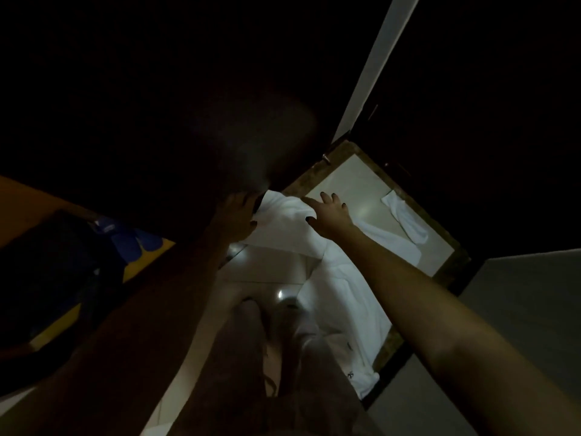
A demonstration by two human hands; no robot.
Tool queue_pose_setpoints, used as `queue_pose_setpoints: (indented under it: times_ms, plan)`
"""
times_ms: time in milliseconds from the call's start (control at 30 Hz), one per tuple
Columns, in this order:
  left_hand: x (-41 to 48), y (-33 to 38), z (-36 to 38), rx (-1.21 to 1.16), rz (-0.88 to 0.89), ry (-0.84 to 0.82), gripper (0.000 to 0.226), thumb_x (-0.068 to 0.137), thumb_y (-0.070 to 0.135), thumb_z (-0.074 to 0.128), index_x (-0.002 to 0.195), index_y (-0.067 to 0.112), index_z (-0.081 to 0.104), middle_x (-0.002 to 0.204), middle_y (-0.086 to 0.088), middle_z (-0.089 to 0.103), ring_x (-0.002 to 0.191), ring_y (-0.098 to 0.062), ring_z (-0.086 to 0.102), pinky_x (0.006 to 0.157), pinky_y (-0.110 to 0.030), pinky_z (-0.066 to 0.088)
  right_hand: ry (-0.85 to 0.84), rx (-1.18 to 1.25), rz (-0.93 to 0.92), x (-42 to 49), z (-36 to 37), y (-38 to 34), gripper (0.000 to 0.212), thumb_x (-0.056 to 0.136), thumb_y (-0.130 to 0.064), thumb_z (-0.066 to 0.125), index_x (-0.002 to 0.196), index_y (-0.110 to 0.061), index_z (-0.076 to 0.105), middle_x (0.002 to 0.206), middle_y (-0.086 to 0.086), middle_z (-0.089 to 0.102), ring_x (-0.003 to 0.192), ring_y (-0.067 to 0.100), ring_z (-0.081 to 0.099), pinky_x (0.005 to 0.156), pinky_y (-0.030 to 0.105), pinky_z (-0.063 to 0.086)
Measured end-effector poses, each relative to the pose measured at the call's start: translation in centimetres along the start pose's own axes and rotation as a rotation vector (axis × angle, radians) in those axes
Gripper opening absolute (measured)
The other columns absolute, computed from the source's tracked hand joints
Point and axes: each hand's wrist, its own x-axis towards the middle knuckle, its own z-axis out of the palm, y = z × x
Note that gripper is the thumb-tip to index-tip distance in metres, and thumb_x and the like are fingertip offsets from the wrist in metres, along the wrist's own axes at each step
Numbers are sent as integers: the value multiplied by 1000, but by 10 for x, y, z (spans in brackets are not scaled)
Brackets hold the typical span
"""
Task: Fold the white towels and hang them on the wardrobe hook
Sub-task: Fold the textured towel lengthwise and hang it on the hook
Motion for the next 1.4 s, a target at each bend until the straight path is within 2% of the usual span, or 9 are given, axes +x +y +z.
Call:
queue_pose_setpoints:
  times_ms: [233, 367, 567, 833, 1033, 1100, 1233, 1333, 1400]
  plan:
    - [84, -70, 161, -66, -83, -49, 72, 88, 25, 61, 149, 12, 25, 151, -15, 29, 136, -36, 28, 108, -43, 27, -28, 3, -63, 155, 123, 10, 58, 101, -36, 47, 153, -32, 22, 158, 19, 20, 145, 41, 18, 114, 56, 23]
    - [147, -106, 259, -58, -106, -73, 75, 91, 31, 59, 151, 14, 18, 153, -13, 24, 138, -35, 24, 111, -43, 27, 10, 35, -60, 247, 193, 20, 56, 100, -36, 47, 152, -29, 26, 154, 18, 30, 140, 39, 27, 111, 55, 29]
    - [244, -155, 388, -116, -150, 42, 72, 92, 37, 56, 150, 14, 20, 151, -15, 29, 138, -36, 26, 111, -44, 27, 111, 94, -72, 378, 294, 42, 47, 101, -35, 45, 147, -26, 39, 143, 17, 46, 129, 38, 43, 101, 48, 40]
    - [316, -196, 517, -416, -325, 220, 67, 94, 44, 52, 148, 13, 28, 146, -16, 39, 134, -35, 37, 106, -44, 36, 179, 325, -90, 513, 396, 50, 52, 93, -24, 56, 143, -13, 44, 131, 18, 58, 119, 37, 55, 96, 47, 47]
    - [340, -197, 554, -602, -338, 459, 41, 92, 34, 59, 125, 11, 57, 126, -9, 60, 119, -27, 52, 98, -36, 41, 343, 350, -100, 578, 434, 57, 54, 84, -30, 61, 136, -16, 51, 135, 9, 54, 126, 29, 49, 105, 56, 35]
    - [335, -191, 559, -691, -304, 481, 36, 92, 28, 58, 124, 13, 57, 125, -7, 61, 118, -24, 55, 98, -36, 43, 357, 284, -68, 575, 443, 59, 42, 88, -27, 60, 128, -14, 56, 131, 11, 53, 125, 30, 45, 105, 47, 31]
    - [322, -183, 541, -860, -412, 395, 31, 93, 18, 55, 124, 17, 56, 119, -6, 62, 110, -24, 58, 96, -40, 47, 501, 258, -168, 545, 443, 65, 17, 92, -17, 54, 100, -6, 63, 106, 17, 59, 107, 36, 49, 88, 40, 33]
    - [313, -170, 515, -964, -372, 381, 40, 90, 26, 57, 127, 13, 52, 127, -8, 58, 117, -22, 54, 102, -40, 43, 554, 429, -172, 506, 417, 77, 9, 90, -12, 51, 85, -8, 58, 86, 13, 58, 89, 33, 53, 76, 40, 37]
    - [302, -154, 485, -1052, -363, 412, 43, 89, 10, 62, 130, 7, 51, 130, -8, 56, 119, -16, 52, 102, -30, 42, 592, 583, -111, 470, 383, 82, 11, 91, -8, 50, 81, -8, 53, 77, 9, 55, 74, 27, 53, 66, 36, 38]
